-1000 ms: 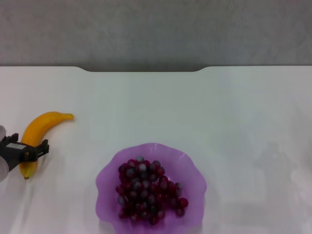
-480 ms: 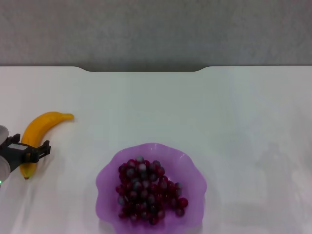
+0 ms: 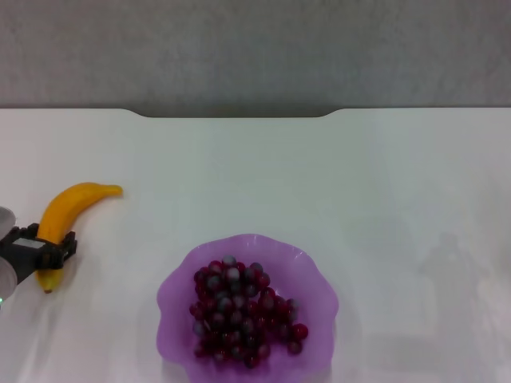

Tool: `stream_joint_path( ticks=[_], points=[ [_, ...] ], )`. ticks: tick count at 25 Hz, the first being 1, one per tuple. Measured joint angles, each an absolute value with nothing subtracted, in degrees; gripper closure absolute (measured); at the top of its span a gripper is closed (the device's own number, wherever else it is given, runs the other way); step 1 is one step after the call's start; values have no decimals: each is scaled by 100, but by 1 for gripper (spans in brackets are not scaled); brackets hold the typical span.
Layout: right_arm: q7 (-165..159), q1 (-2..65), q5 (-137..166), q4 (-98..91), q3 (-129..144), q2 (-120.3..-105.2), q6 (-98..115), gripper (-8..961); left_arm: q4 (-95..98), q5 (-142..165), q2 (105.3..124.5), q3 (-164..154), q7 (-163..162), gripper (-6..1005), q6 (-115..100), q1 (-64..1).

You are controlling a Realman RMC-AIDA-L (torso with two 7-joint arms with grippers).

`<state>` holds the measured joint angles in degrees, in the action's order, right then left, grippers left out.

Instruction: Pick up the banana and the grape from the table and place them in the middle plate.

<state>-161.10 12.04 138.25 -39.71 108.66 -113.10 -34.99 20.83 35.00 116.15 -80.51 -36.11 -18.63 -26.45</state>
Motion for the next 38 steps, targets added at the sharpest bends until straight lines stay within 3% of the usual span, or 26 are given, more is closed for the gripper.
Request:
stream_joint_path(
  ticks=[2,7,12,26,38],
  points=[
    [-16110,1204,13825,-3970,10864,-11311,-3499,955,2083,3501,11611,-8051,-3611,217,-1863,-2646],
    [-16110,1204,13825,-3966,10863,-11311,-3499,954,2083,3505,11610,-8051,-3611,440,-1863,-2646],
    [-16110,1210,13825,-3963,10864,-11311,-3499,954,2083,3481,11607,-8038,-3612,516,-1863,-2646],
    [-16110,1256,13825,-3881,10865,-11311,-3497,954,2281,3464,11623,-7437,-3690,503,-2246,-2647],
    [-16110,1450,13825,-3580,10868,-11358,-3497,955,3288,4831,11497,-7480,-4913,491,-5987,-1593]
  ],
)
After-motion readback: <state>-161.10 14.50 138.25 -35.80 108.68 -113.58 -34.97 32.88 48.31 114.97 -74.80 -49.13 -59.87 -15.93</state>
